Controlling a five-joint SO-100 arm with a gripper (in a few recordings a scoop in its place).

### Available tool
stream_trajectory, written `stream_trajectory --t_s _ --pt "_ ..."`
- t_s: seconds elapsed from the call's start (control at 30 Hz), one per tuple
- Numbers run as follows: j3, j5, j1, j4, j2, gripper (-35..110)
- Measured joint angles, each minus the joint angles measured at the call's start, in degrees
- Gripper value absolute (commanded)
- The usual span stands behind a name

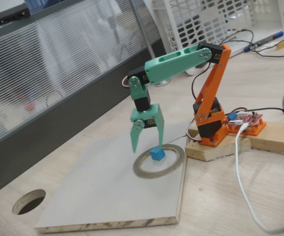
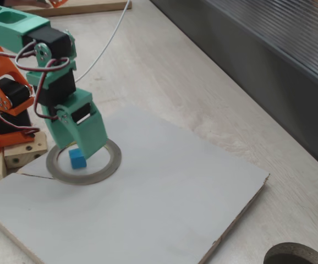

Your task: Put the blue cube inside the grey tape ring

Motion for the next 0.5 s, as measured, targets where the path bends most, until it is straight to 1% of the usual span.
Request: stream_trajectory --t_s 0.1,0.23,0.3,0.5 --pt "-2.3 0.0 0.0 0.0 0.0 33" --pt "-3.6 0.0 0.0 0.0 0.0 7" --pt "-3.7 0.0 -0.1 -0.2 0.0 -4" --pt "-3.7 0.0 0.0 0.0 0.0 0"
